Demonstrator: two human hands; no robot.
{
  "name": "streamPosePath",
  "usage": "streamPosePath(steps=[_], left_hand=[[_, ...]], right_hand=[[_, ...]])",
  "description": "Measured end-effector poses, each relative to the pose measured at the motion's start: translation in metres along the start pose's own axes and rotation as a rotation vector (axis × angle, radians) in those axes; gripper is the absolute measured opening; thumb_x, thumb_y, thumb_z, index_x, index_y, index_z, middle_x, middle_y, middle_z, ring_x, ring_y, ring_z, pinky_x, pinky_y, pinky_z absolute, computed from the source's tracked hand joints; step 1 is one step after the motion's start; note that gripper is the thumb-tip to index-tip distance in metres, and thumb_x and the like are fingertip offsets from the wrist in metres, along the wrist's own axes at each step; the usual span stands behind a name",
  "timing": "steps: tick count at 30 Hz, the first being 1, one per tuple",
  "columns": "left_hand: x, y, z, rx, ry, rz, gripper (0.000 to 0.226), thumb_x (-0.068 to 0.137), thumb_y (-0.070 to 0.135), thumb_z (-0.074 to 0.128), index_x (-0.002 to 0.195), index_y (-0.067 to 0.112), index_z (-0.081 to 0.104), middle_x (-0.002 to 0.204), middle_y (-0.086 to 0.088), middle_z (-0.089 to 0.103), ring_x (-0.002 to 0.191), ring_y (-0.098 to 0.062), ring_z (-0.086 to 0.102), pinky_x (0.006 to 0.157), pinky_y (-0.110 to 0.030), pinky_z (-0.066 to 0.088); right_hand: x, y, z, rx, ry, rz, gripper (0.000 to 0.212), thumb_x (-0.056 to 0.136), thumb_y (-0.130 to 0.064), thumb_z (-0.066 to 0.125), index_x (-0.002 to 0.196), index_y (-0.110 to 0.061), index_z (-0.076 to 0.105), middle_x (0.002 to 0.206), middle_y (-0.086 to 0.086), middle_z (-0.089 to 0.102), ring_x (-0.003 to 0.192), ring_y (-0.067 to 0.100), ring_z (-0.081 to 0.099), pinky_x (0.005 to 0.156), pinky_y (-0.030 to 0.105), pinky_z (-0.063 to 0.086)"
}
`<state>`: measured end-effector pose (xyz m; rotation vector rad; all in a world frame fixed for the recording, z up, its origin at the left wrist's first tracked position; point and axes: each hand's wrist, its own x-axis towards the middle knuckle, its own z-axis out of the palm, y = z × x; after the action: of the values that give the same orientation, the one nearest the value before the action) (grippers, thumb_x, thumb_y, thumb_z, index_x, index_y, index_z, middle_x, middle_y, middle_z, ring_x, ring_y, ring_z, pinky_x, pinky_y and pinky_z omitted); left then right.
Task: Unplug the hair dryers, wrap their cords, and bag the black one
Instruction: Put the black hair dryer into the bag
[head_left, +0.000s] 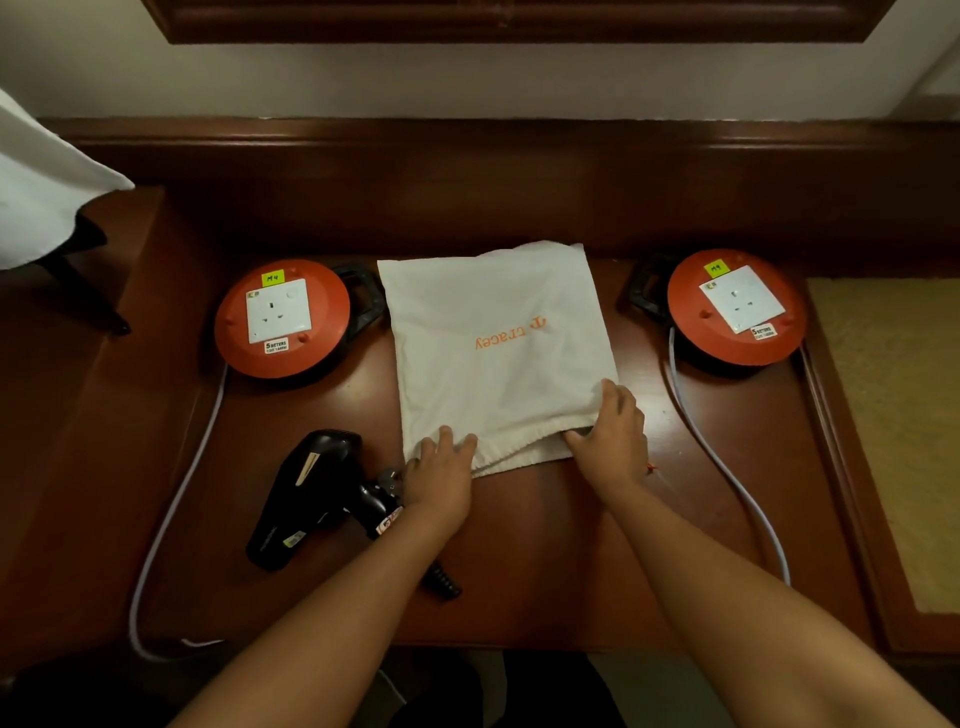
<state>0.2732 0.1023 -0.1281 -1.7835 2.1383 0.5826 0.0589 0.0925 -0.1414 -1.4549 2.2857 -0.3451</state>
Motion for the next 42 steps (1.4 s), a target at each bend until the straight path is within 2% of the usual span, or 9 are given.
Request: streamPosePath(steps=[4, 9, 12, 15, 19, 27, 31, 37, 42], left_hand=[[-0.002, -0.005, 0.003, -0.004, 0.022, 0.026, 0.07, 0.084, -0.002, 0.052, 0.144, 0.026, 0.028, 0.147, -0.008, 0.023, 0.126, -0.029, 0.032, 0.094, -0.04, 0.045], [0.0, -0.009, 0.002, -0.056, 0.081, -0.042, 0.065, 0.084, 0.0, 0.05, 0.143, 0.022, 0.031, 0.144, -0.004, 0.032, 0.127, -0.026, 0.035, 0.095, -0.038, 0.042], [0.002, -0.013, 0.0, -0.003, 0.178, -0.101, 0.055, 0.088, 0.007, 0.049, 0.14, 0.019, 0.035, 0.135, -0.004, 0.042, 0.124, -0.024, 0.04, 0.098, -0.035, 0.036], [0.004, -0.022, -0.005, -0.046, 0.206, -0.105, 0.044, 0.089, 0.008, 0.053, 0.132, 0.015, 0.044, 0.126, -0.007, 0.047, 0.115, -0.024, 0.046, 0.09, -0.032, 0.04], [0.005, -0.037, -0.013, -0.205, 0.193, -0.077, 0.043, 0.087, -0.005, 0.051, 0.128, 0.007, 0.048, 0.123, -0.013, 0.045, 0.105, -0.027, 0.049, 0.08, -0.033, 0.045], [-0.022, -0.064, -0.017, -0.395, 0.248, -0.012, 0.051, 0.083, -0.015, 0.048, 0.131, 0.003, 0.051, 0.129, -0.016, 0.042, 0.117, -0.03, 0.045, 0.094, -0.026, 0.037], [-0.041, -0.075, -0.021, -0.427, 0.236, 0.032, 0.051, 0.086, -0.01, 0.049, 0.135, 0.005, 0.048, 0.135, -0.014, 0.041, 0.123, -0.029, 0.044, 0.1, -0.028, 0.036], [-0.071, -0.09, -0.027, -0.469, 0.346, 0.082, 0.039, 0.09, 0.001, 0.053, 0.129, 0.006, 0.054, 0.132, -0.012, 0.047, 0.125, -0.028, 0.045, 0.101, -0.027, 0.033], [-0.096, -0.113, -0.029, -0.544, 0.484, 0.059, 0.036, 0.09, 0.0, 0.053, 0.126, 0.004, 0.057, 0.131, -0.013, 0.051, 0.125, -0.029, 0.045, 0.103, -0.033, 0.036]], right_hand=[[0.004, -0.002, -0.004, 0.148, 0.036, 0.146, 0.064, 0.079, -0.025, 0.062, 0.134, -0.017, 0.03, 0.127, 0.013, 0.043, 0.099, 0.035, 0.056, 0.067, 0.044, 0.049], [0.004, 0.0, -0.009, 0.148, -0.047, 0.083, 0.07, 0.078, -0.029, 0.063, 0.137, -0.019, 0.026, 0.124, 0.013, 0.042, 0.096, 0.032, 0.055, 0.071, 0.046, 0.053], [0.002, 0.006, -0.01, 0.137, -0.07, 0.043, 0.069, 0.082, -0.016, 0.061, 0.14, -0.018, 0.025, 0.125, 0.013, 0.04, 0.095, 0.031, 0.056, 0.071, 0.043, 0.053], [-0.001, 0.013, -0.016, 0.133, -0.079, 0.064, 0.057, 0.085, -0.003, 0.052, 0.137, -0.015, 0.033, 0.121, 0.013, 0.043, 0.085, 0.03, 0.054, 0.067, 0.04, 0.05], [-0.013, 0.023, -0.023, 0.1, -0.061, 0.068, 0.041, 0.081, 0.007, 0.045, 0.12, -0.005, 0.051, 0.113, 0.016, 0.052, 0.089, 0.035, 0.055, 0.071, 0.039, 0.047], [-0.061, 0.027, -0.023, 0.127, -0.074, 0.057, 0.03, 0.082, 0.005, 0.052, 0.11, -0.003, 0.057, 0.108, 0.013, 0.059, 0.095, 0.028, 0.054, 0.075, 0.033, 0.045], [-0.08, 0.027, -0.03, 0.104, -0.048, 0.056, 0.019, 0.087, -0.004, 0.057, 0.105, -0.005, 0.059, 0.107, 0.012, 0.06, 0.096, 0.028, 0.055, 0.073, 0.03, 0.042], [-0.114, 0.013, -0.034, 0.041, 0.027, 0.004, 0.028, 0.086, -0.012, 0.059, 0.113, -0.006, 0.061, 0.115, 0.017, 0.059, 0.108, 0.033, 0.052, 0.089, 0.046, 0.046], [-0.15, -0.032, -0.019, 0.095, 0.019, -0.068, 0.031, 0.089, -0.015, 0.057, 0.119, -0.01, 0.059, 0.123, 0.01, 0.055, 0.113, 0.026, 0.049, 0.095, 0.04, 0.043]])
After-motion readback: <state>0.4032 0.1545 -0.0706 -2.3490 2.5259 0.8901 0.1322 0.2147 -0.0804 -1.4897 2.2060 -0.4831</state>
